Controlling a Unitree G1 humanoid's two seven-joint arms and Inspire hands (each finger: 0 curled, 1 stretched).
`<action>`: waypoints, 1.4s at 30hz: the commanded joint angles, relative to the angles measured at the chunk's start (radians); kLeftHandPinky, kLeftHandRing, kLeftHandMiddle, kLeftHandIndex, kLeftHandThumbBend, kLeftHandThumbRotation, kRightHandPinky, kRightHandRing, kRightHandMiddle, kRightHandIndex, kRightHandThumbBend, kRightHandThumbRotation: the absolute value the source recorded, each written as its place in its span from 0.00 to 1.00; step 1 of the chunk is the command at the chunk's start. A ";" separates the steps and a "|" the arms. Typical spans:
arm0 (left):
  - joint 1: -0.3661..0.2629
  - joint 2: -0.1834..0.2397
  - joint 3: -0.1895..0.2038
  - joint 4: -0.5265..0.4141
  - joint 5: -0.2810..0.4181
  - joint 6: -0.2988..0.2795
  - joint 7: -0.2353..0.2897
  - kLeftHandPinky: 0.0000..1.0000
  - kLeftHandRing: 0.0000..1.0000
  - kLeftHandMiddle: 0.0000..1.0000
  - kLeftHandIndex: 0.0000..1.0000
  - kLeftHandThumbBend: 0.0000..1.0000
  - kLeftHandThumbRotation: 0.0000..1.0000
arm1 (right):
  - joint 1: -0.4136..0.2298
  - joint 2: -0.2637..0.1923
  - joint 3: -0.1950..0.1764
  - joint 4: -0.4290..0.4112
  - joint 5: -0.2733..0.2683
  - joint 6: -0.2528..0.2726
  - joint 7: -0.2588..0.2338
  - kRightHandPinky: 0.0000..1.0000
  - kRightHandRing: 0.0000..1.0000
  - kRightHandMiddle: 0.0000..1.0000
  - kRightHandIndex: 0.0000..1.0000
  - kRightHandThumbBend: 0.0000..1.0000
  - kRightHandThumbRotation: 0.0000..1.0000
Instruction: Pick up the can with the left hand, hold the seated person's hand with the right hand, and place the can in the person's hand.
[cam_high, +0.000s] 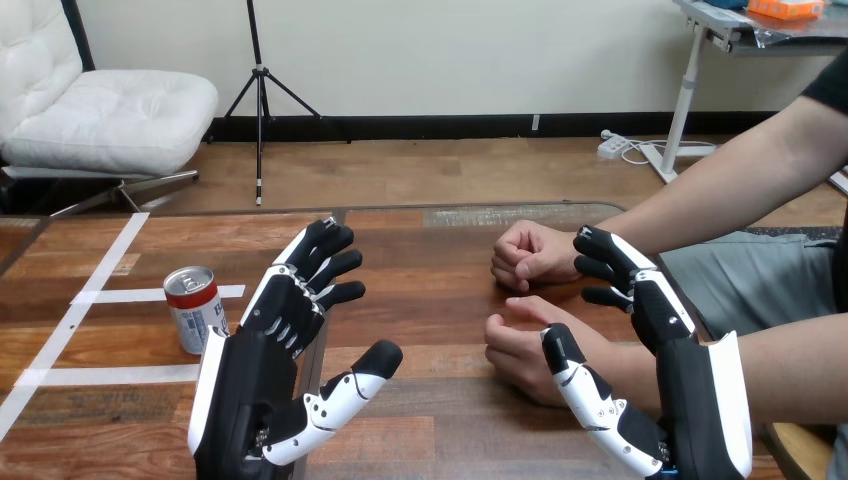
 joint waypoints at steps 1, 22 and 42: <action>-0.001 -0.044 -0.007 -0.013 -0.003 -0.014 0.006 0.74 0.82 0.86 0.86 0.68 0.31 | -0.044 0.010 -0.008 -0.045 0.023 -0.013 0.003 0.71 0.79 0.83 0.83 0.48 0.46; -0.016 -0.052 -0.008 0.010 0.020 -0.011 0.023 0.74 0.82 0.85 0.85 0.68 0.31 | -0.068 0.006 -0.015 -0.014 0.034 -0.012 0.016 0.71 0.79 0.83 0.83 0.48 0.45; -0.045 -0.060 -0.001 0.020 0.033 -0.010 0.035 0.75 0.82 0.85 0.86 0.68 0.30 | -0.096 0.002 -0.017 0.017 0.043 -0.013 0.026 0.71 0.80 0.83 0.83 0.47 0.44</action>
